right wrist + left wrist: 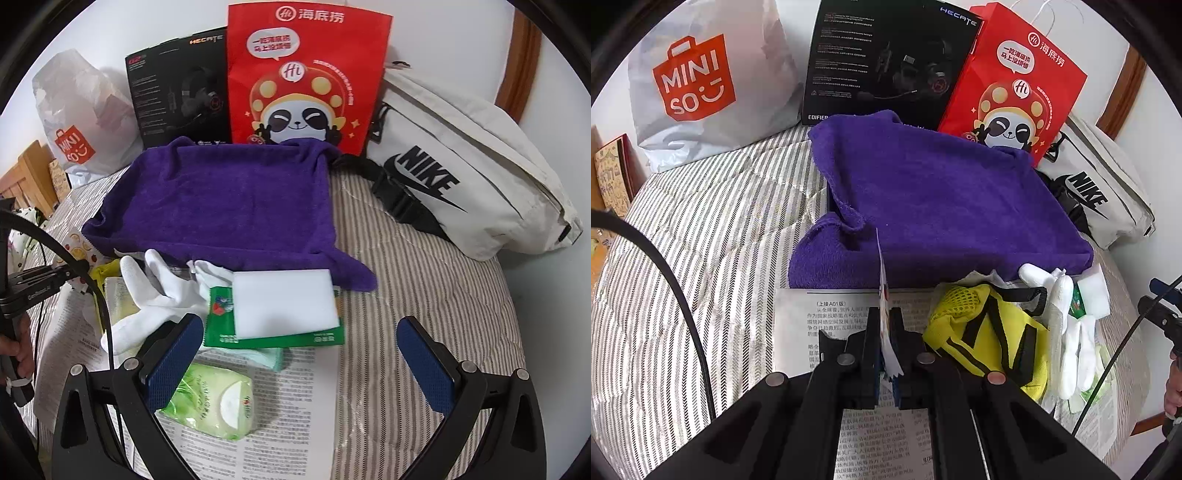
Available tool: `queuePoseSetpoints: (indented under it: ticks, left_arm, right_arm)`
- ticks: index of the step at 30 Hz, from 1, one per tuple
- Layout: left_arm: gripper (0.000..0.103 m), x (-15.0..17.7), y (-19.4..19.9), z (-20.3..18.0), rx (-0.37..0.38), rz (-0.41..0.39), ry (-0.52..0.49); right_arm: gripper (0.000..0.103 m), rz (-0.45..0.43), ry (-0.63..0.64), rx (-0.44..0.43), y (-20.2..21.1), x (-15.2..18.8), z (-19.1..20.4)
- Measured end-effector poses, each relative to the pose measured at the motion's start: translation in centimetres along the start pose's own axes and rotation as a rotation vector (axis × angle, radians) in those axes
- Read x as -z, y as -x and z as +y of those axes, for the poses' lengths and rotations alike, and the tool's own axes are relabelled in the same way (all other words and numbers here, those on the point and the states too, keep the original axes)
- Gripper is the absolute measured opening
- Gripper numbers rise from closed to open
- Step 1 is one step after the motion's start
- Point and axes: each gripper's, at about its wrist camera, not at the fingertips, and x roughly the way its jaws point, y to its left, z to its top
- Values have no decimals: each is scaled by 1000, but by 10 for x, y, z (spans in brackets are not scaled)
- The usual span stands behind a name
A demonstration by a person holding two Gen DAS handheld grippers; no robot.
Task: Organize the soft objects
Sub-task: 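Carry the sachet toward the purple towel while the right tool grasps the white sponge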
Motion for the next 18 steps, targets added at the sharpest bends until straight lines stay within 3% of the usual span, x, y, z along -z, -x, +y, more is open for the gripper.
queuePoseSetpoints:
  ticks: [18]
  left_arm:
    - [5,4,28,5,-24,-24,2]
  right_arm:
    - [103,27,-76,-52,-26,12,-14]
